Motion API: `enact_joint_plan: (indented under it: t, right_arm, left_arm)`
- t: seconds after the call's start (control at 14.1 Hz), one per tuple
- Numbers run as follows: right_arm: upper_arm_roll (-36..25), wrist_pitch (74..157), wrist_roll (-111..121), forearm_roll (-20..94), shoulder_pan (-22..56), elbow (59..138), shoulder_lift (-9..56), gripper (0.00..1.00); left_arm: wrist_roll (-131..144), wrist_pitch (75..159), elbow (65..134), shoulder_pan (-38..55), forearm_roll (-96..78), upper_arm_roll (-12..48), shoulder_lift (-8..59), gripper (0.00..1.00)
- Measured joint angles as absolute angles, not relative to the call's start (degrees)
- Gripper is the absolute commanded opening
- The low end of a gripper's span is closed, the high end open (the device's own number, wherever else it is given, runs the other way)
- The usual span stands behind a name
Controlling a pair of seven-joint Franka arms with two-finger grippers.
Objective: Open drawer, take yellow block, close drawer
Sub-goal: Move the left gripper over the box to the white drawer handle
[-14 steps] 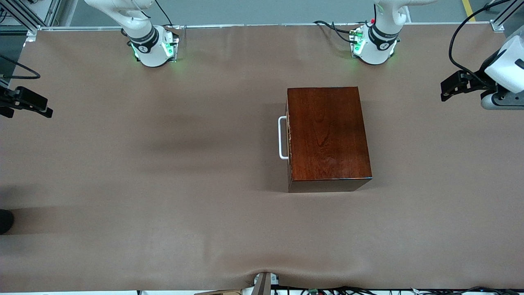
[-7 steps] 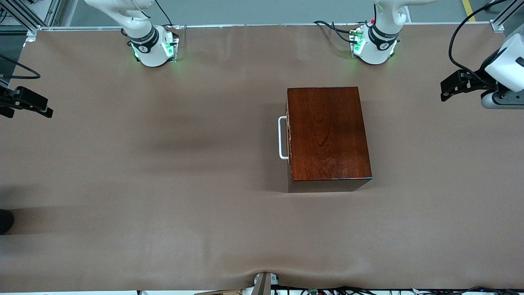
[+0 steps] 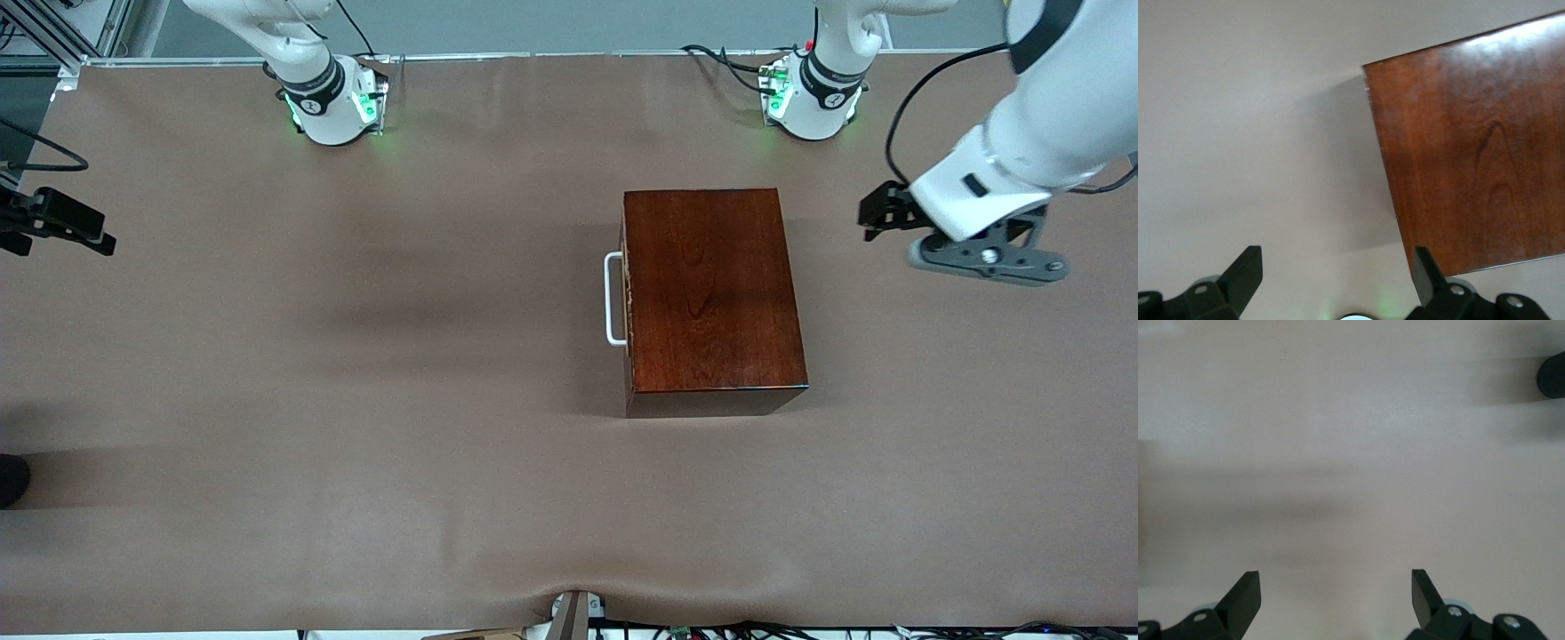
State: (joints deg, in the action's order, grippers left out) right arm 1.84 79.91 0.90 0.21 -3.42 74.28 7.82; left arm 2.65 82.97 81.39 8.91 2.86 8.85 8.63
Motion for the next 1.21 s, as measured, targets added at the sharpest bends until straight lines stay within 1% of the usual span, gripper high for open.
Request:
enact_joint_plan:
  t: [0.57, 0.92, 1.21]
  right_arm:
    - [1.80, 79.97, 0.93, 0.19, -3.42, 74.68, 8.37, 1.00]
    - [1.64, 80.05, 0.93, 0.18, -3.51, 74.78, 10.10, 1.00]
    - [1.67, 80.05, 0.93, 0.18, -3.48, 74.78, 10.72, 1.00]
  left_arm:
    - [13.26, 85.48, 78.02, 17.19, 2.90, 8.86, 15.86, 1.00]
    - [13.91, 86.51, 77.48, 19.16, 2.94, 8.84, 17.48, 1.00]
    - [16.05, 87.46, 77.24, 22.77, 4.17, 8.58, 18.85, 1.00]
